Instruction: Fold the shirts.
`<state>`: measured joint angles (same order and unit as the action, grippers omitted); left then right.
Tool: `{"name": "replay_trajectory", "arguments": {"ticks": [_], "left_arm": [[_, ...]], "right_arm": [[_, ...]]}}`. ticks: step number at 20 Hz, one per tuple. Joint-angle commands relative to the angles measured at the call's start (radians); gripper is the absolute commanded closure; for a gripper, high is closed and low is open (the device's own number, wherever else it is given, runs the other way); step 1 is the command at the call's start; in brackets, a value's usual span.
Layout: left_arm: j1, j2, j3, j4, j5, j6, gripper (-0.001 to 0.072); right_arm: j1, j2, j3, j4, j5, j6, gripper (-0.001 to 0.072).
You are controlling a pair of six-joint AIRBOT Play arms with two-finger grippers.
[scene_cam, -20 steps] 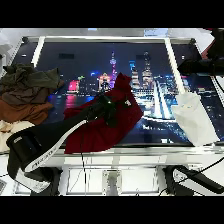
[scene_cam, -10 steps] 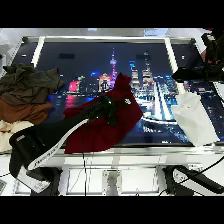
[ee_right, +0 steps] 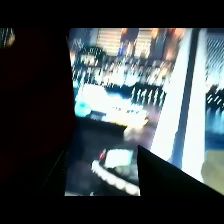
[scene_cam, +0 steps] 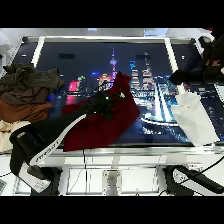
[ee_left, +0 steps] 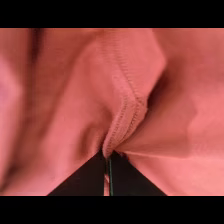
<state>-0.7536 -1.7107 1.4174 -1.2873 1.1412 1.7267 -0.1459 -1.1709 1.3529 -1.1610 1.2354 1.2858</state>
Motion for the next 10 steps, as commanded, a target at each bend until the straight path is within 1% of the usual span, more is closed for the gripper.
{"name": "replay_trajectory", "arguments": {"ticks": [1, 2, 3, 6, 8, 9, 10], "left_arm": [[0.012, 0.006, 0.103, 0.223, 0.078, -0.073, 0.0697], [0.019, 0.011, 0.144, 0.222, 0.076, -0.086, 0.0697], [0.023, 0.015, 0.179, 0.213, 0.074, -0.086, 0.0697], [0.027, 0.016, 0.253, 0.183, 0.073, -0.087, 0.0697], [0.027, 0.016, 0.256, 0.126, 0.075, -0.086, 0.0697], [0.029, 0.016, 0.255, 0.089, 0.074, -0.085, 0.0697], [0.030, 0.016, 0.255, 0.062, 0.073, -0.085, 0.0697]], "right_arm": [[0.040, 0.001, -0.166, 0.101, 0.074, 0.000, 0.0238], [0.077, 0.001, -0.258, 0.134, 0.036, 0.000, 0.0238], [0.132, 0.001, -0.362, 0.172, -0.051, 0.000, 0.0238], [0.327, -0.001, -0.600, 0.303, -0.426, 0.000, 0.0226], [0.454, -0.002, -0.679, 0.369, -0.685, 0.000, 0.0226], [0.504, -0.008, -0.693, 0.376, -0.781, 0.000, 0.0227], [0.537, -0.022, -0.692, 0.377, -0.845, 0.001, 0.0227]]}}
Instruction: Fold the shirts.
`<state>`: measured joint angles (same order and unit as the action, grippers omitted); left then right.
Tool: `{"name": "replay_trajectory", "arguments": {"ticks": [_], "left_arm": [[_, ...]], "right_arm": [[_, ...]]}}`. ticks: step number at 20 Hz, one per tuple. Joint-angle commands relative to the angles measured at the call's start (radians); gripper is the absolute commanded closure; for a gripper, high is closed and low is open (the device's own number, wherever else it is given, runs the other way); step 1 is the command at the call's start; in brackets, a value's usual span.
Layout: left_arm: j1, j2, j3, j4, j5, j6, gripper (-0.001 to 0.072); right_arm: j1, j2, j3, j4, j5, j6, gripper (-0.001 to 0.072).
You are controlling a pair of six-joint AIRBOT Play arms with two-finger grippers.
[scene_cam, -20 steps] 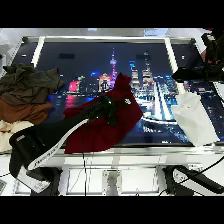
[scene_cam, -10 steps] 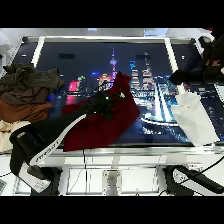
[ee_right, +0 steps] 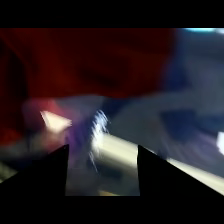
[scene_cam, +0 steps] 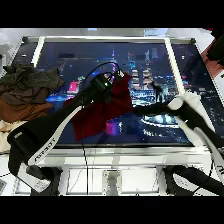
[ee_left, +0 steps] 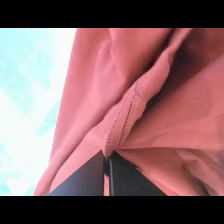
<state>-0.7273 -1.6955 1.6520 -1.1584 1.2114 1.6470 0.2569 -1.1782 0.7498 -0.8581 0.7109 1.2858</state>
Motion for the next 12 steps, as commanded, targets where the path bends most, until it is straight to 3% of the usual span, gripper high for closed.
{"name": "replay_trajectory", "arguments": {"ticks": [1, 8, 10, 12], "left_arm": [[0.003, 0.001, 0.021, -0.082, 0.003, -0.006, 0.0697], [0.005, 0.001, 0.020, -0.143, 0.012, -0.006, 0.0696], [0.005, 0.001, 0.020, -0.148, 0.000, -0.006, 0.0696], [0.005, 0.000, 0.021, -0.155, -0.005, -0.006, 0.0696]], "right_arm": [[0.148, -0.034, -0.088, 0.083, -0.368, 0.011, 0.0228], [0.142, -0.134, -0.088, 0.105, -0.477, 0.053, 0.0243], [0.142, -0.134, -0.087, 0.121, -0.537, 0.053, 0.0388], [0.142, -0.134, -0.086, 0.122, -0.578, 0.053, 0.0626]]}}
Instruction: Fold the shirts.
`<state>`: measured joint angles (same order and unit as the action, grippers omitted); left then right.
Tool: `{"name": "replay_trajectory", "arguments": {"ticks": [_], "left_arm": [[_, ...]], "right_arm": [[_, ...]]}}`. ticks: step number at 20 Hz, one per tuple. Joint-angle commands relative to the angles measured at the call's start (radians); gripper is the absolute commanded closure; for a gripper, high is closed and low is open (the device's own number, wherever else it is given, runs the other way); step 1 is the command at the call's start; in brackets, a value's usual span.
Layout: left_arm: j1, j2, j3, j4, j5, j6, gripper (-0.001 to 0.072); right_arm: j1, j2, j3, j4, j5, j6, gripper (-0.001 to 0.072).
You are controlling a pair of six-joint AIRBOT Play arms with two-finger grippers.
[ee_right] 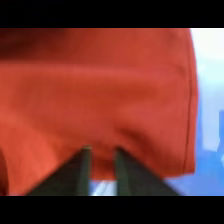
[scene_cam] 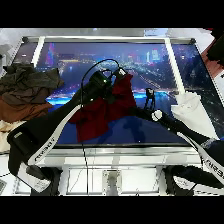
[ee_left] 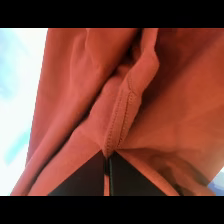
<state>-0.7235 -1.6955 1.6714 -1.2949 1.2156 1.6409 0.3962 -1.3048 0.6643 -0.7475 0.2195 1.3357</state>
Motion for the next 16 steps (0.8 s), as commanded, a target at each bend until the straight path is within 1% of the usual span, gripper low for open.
{"name": "replay_trajectory", "arguments": {"ticks": [1, 5, 6, 7, 8, 9, 10, 11, 12, 13, 16], "left_arm": [[0.001, 0.000, 0.001, -0.019, -0.009, 0.000, 0.0696], [0.001, 0.000, 0.001, -0.019, 0.004, -0.001, 0.0695], [0.001, 0.000, 0.001, -0.018, 0.003, -0.008, 0.0695], [0.001, 0.000, 0.001, -0.019, 0.003, -0.014, 0.0692], [0.001, 0.000, 0.001, -0.019, 0.003, -0.014, 0.0685], [0.001, 0.000, 0.001, -0.022, 0.002, -0.014, 0.0685], [0.001, 0.000, 0.001, -0.028, -0.003, -0.014, 0.0685], [0.002, 0.000, 0.001, -0.039, -0.008, -0.012, 0.0666], [0.004, 0.000, 0.001, -0.056, -0.010, -0.010, 0.0558], [0.010, -0.002, 0.001, -0.083, -0.010, -0.010, 0.0546], [0.039, -0.005, 0.001, -0.156, -0.020, 0.005, 0.0543]], "right_arm": [[0.002, -0.008, -0.001, 0.011, -0.097, 0.003, 0.0686], [0.002, -0.011, -0.001, 0.004, -0.110, 0.003, 0.0686], [0.002, -0.011, -0.001, 0.004, -0.108, 0.003, 0.0669], [0.002, -0.011, -0.001, 0.004, -0.098, 0.003, 0.0561], [0.002, -0.011, -0.001, 0.004, -0.087, 0.003, 0.0404], [0.002, -0.011, -0.001, 0.003, -0.074, 0.003, 0.0325], [0.002, -0.011, -0.001, -0.002, -0.070, 0.003, 0.0325], [0.002, -0.011, -0.001, -0.002, -0.072, 0.003, 0.0325], [0.002, -0.011, -0.001, -0.001, -0.074, 0.003, 0.0325], [0.002, -0.011, -0.001, -0.001, -0.074, 0.003, 0.0325], [0.002, -0.011, -0.001, -0.001, -0.050, 0.003, 0.0325]]}}
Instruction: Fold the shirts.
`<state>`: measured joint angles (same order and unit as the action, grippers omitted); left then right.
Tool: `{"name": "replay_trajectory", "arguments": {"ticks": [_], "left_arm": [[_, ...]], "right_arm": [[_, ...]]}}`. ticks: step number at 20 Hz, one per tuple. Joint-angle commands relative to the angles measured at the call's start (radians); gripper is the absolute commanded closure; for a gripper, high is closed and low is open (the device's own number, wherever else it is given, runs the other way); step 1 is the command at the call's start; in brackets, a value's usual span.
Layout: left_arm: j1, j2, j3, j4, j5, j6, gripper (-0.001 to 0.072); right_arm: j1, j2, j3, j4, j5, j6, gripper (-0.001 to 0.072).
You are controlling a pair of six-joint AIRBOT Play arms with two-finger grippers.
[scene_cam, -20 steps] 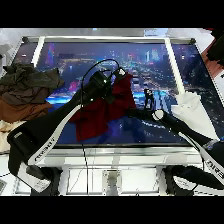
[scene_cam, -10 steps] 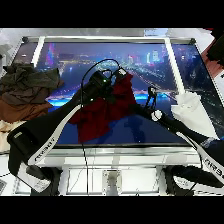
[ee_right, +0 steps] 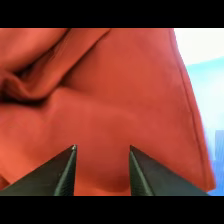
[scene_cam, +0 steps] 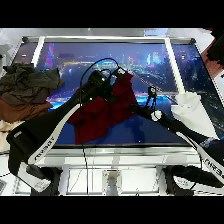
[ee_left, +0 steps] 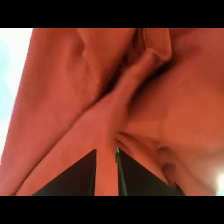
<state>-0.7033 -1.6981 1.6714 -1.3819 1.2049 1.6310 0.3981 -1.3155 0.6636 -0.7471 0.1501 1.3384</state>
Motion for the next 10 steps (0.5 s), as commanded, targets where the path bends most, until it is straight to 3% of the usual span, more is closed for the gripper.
{"name": "replay_trajectory", "arguments": {"ticks": [1, 4, 6, 10], "left_arm": [[0.029, -0.003, 0.001, -0.091, -0.010, 0.023, 0.0518], [0.057, -0.019, 0.001, -0.184, 0.021, 0.050, 0.0515], [0.063, -0.043, 0.001, -0.246, 0.045, 0.098, 0.0440], [0.063, -0.087, 0.001, -0.275, -0.010, 0.104, 0.0440]], "right_arm": [[0.000, 0.000, 0.000, -0.002, 0.031, 0.000, 0.0325], [-0.007, 0.000, 0.000, -0.004, 0.036, 0.000, 0.0325], [-0.036, 0.005, 0.000, -0.008, 0.081, 0.000, 0.0325], [-0.139, 0.016, 0.000, -0.009, 0.198, -0.002, 0.0324]]}}
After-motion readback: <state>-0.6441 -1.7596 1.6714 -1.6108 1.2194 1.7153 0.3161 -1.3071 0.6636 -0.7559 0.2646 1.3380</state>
